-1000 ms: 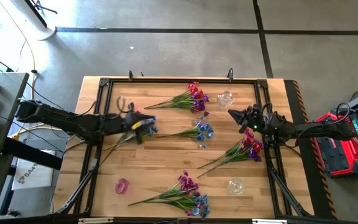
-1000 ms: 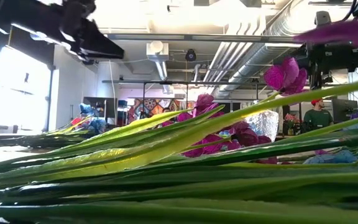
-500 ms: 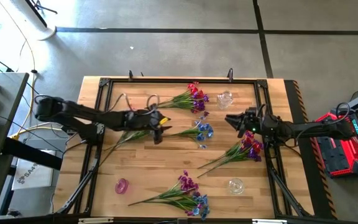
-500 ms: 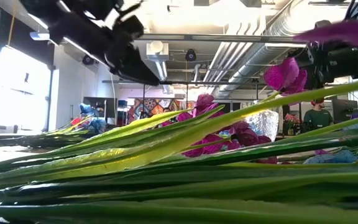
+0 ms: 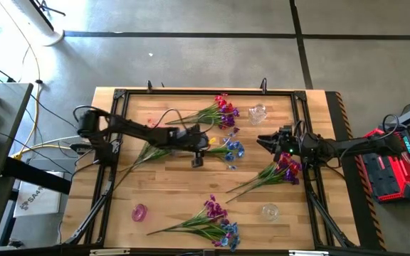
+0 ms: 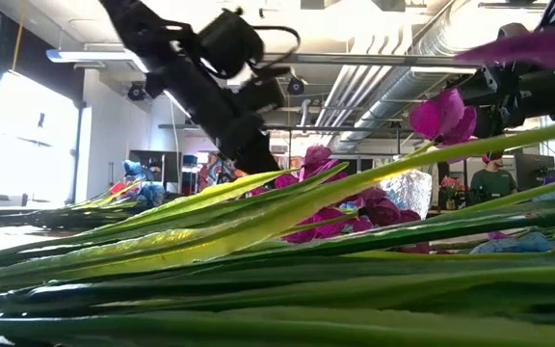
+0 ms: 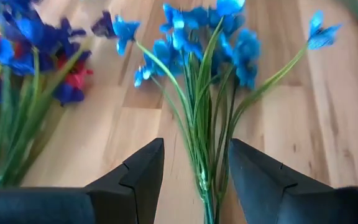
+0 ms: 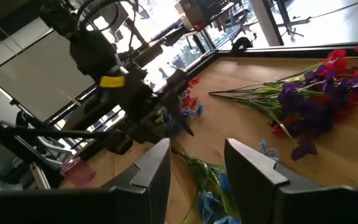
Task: Sort flowers into vase by color
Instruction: Put the top right blue flower into the top transparent flower vase
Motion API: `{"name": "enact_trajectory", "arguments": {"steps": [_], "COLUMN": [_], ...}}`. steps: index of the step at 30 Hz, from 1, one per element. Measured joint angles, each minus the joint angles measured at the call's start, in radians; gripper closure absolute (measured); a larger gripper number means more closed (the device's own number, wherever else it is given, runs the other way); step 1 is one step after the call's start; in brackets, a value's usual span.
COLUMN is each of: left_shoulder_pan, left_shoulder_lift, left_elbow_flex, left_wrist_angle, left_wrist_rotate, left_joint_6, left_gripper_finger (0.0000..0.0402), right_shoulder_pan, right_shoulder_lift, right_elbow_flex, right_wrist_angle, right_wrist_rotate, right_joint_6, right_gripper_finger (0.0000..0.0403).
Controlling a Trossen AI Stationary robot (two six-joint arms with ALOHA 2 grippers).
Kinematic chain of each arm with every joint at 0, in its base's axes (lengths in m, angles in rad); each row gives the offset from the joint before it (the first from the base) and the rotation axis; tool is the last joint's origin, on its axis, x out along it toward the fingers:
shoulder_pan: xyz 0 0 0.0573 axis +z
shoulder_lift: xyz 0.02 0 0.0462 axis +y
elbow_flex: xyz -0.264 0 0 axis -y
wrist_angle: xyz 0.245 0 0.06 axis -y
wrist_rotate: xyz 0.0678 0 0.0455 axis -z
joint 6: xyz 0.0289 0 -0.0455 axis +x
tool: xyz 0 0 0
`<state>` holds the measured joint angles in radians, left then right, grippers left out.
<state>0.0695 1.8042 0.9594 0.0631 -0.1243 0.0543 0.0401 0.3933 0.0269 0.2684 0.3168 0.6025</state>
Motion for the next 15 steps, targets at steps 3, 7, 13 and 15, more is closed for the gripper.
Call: {"name": "enact_trajectory", "arguments": {"steps": [3, 7, 13, 15], "left_shoulder_pan": [0.012, 0.024, 0.033, 0.033], "left_shoulder_lift": [0.043, 0.086, 0.136, 0.144], "left_elbow_flex": [0.049, 0.077, 0.078, 0.08], "left_wrist_angle": [-0.071, -0.109, -0.114, -0.11], "left_wrist_rotate": [0.021, 0.06, 0.09, 0.091], "left_joint_6": [-0.001, -0.005, -0.044, -0.05], "left_gripper_finger": [0.0233, 0.0234, 0.0234, 0.0236], "right_shoulder_pan": [0.017, 0.041, 0.045, 0.045], "right_shoulder_lift": [0.0, 0.0, 0.0, 0.0], "right_elbow_flex": [0.0, 0.0, 0.0, 0.0], "right_wrist_angle": [-0.018, -0.029, -0.024, -0.023], "right_wrist_rotate": [0.0, 0.001, 0.015, 0.02], "right_joint_6": [0.006, -0.001, -0.048, -0.055], "right_gripper_finger": [0.0263, 0.0263, 0.0263, 0.0263]}}
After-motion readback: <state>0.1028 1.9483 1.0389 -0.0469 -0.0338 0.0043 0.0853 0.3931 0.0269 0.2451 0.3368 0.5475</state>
